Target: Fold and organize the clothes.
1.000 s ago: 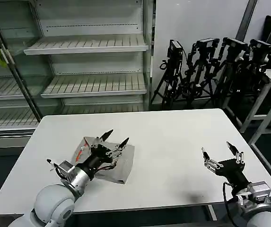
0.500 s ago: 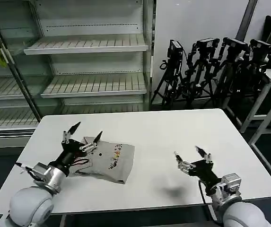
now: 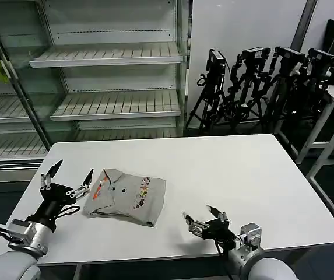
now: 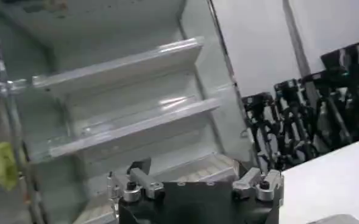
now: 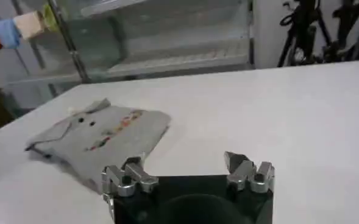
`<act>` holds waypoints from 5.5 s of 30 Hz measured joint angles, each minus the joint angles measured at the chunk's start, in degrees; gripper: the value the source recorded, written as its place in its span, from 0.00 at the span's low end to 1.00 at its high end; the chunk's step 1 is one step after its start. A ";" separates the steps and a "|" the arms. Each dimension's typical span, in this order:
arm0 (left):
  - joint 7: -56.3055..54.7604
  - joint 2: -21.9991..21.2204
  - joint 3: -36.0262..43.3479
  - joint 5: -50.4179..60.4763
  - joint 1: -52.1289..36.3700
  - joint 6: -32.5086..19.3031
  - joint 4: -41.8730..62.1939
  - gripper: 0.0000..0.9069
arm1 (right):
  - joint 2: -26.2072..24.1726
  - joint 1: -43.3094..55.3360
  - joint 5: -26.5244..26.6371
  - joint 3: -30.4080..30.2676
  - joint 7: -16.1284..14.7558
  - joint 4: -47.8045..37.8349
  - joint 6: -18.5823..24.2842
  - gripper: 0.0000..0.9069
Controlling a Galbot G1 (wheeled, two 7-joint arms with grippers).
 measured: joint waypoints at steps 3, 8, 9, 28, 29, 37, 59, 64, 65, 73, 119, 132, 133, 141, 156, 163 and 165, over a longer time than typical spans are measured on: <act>0.12 -1.25 -1.33 0.82 1.80 -0.55 -0.71 1.00 | 1.33 2.18 0.11 -2.77 0.05 -1.39 -0.12 1.00; 0.46 -3.28 -2.65 2.33 4.39 -1.63 -1.60 1.00 | 3.99 5.30 -0.34 -6.17 -0.04 -4.12 -0.27 1.00; 0.54 -3.64 -2.83 2.65 4.79 -1.85 -1.74 1.00 | 4.64 5.89 -0.52 -6.75 -0.12 -4.76 -0.33 1.00; 1.12 -8.20 -4.98 5.97 9.79 -4.51 -3.28 1.00 | 18.02 13.87 -5.41 -13.58 -2.88 -18.51 0.46 0.72; 1.13 -8.29 -5.01 6.02 9.86 -4.57 -3.29 1.00 | 18.58 14.16 -5.61 -13.76 -2.96 -19.14 0.60 0.67; 1.24 -8.47 -5.30 6.12 9.86 -4.85 -3.27 1.00 | 21.70 16.05 -6.44 -14.67 -3.83 -22.70 0.78 0.00; 1.20 -7.75 -4.50 5.38 8.41 -5.84 -1.44 1.00 | 18.70 15.65 -5.93 -12.74 -3.94 -21.27 -0.75 0.00; 1.17 -7.76 -3.80 5.39 7.86 -6.01 -0.87 1.00 | 14.76 14.66 -5.34 -10.93 -4.45 -18.81 -1.52 0.00; 1.17 -7.76 -3.59 5.39 7.67 -6.01 -0.74 1.00 | 13.72 14.36 -5.33 -10.39 -4.68 -18.18 -1.68 0.00; 1.15 -8.16 -1.84 5.44 6.33 -5.99 0.13 1.00 | 5.83 13.30 -5.43 -5.26 -6.52 -15.10 -2.91 0.00; 2.24 -3.69 -0.24 -3.37 0.74 -4.63 -1.93 1.00 | -4.05 -2.91 -24.07 20.39 -7.93 -5.51 -2.07 1.00; 9.16 -1.63 -1.77 -12.67 -10.90 -2.95 0.90 1.00 | 1.53 -10.03 -28.09 40.55 -11.60 1.93 6.17 1.00; 10.17 -1.59 -2.06 -12.86 -11.89 -2.91 1.42 1.00 | 2.25 -10.72 -28.39 42.18 -12.09 2.39 6.87 1.00; 16.08 -2.93 -2.68 -11.41 -18.06 -2.50 5.04 1.00 | 7.39 -15.06 -30.13 52.06 -15.87 4.51 10.29 1.00; 19.61 -4.73 -3.31 -9.89 -20.67 -3.21 6.93 1.00 | 11.54 -17.31 -32.68 57.85 -17.64 6.33 11.94 1.00; 20.27 -5.55 -3.35 -9.50 -20.97 -3.46 7.45 1.00 | 12.85 -17.02 -34.11 58.16 -18.33 6.19 12.67 1.00; 20.50 -5.71 -3.51 -9.44 -20.98 -3.54 7.51 1.00 | 12.90 -16.78 -34.56 58.05 -18.38 5.89 12.75 1.00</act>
